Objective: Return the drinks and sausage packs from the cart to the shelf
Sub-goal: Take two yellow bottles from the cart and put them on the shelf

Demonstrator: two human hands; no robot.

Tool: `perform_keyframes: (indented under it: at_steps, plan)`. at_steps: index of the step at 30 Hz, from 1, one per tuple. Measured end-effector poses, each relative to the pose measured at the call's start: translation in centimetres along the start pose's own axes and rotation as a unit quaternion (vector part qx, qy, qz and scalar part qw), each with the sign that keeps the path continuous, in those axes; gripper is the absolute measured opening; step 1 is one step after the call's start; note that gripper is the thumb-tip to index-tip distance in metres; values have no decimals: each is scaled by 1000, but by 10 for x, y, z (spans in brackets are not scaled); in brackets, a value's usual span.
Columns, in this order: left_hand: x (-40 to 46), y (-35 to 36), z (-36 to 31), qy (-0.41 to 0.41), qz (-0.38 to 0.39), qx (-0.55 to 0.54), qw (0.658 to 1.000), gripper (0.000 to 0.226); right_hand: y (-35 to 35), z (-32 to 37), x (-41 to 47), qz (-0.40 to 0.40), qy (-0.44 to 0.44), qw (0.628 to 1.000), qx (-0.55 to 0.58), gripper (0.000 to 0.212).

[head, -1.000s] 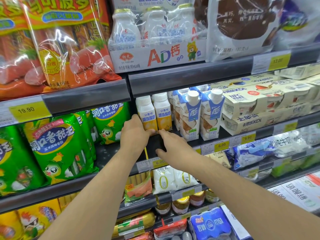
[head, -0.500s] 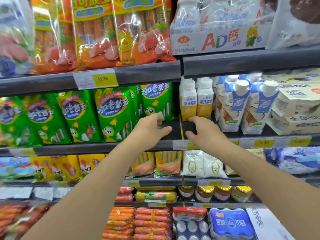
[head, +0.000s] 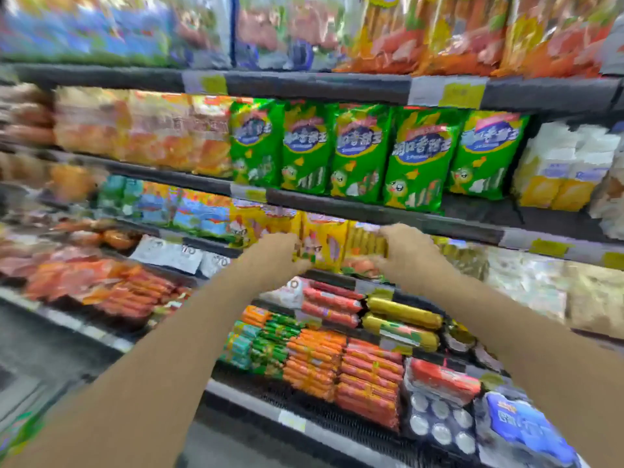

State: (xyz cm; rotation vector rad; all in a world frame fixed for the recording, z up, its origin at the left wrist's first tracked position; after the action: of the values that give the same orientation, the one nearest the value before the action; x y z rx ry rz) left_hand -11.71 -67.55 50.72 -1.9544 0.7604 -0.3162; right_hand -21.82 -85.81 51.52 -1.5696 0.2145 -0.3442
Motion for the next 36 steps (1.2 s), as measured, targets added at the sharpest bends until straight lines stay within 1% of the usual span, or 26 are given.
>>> perform_keyframes:
  at_steps: [2, 5, 7, 10, 14, 16, 18, 22, 23, 27, 30, 34, 36]
  plan:
    - [-32, -17, 59, -43, -7, 17, 999, 50, 12, 59, 0, 6, -40, 999, -16, 39]
    - [-82, -42, 135, -91, -15, 20, 996, 53, 26, 144, -4, 14, -102, 994, -41, 48]
    - [-115, -56, 179, -124, -15, 33, 992, 52, 32, 196, -5, 22, -139, 989, -55, 51]
    - [-157, -77, 240, -173, -30, 59, 983, 47, 42, 270, -1, 32, -193, 978, -77, 50]
    - [-206, -95, 315, -225, -60, 50, 971, 49, 55, 361, 5, 20, -259, 962, -83, 48]
    - [-226, -100, 353, -248, -78, 43, 965, 41, 66, 406, 9, 19, -292, 953, -76, 43]
    - [-245, -102, 389, -284, -85, 41, 954, 35, 82, 452, 15, 32, -333, 939, -80, 41]
    - [-271, -103, 460, -357, -84, 12, 930, 50, 121, 539, 33, 34, -416, 904, -93, 43]
    - [-276, -104, 478, -372, -83, 3, 925, 49, 132, 559, 39, 35, -435, 894, -100, 43]
    - [-288, -109, 541, -435, -90, -24, 896, 40, 170, 635, 59, 54, -502, 857, -106, 35]
    - [-291, -109, 581, -470, -80, -44, 878, 36, 201, 688, 69, 57, -551, 822, -135, 32]
    - [-289, -74, 643, -517, -75, -79, 849, 30, 252, 749, 73, 83, -586, 791, -153, 23]
    - [-284, -46, 673, -529, -69, -105, 839, 29, 285, 774, 72, 106, -595, 780, -163, 24]
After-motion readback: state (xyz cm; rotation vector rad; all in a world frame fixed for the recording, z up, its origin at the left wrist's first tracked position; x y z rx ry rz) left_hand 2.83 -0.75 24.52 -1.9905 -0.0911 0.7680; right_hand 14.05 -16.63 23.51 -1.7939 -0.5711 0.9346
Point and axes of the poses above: each hand's wrist, its own x-axis towards the middle knuckle, its own y-axis out of the palm, z = x × y, the point moved 6 cm from there along x, towards the middle knuckle, and after that the axes turned 13 degrees about -x, right-handed, at the moved point
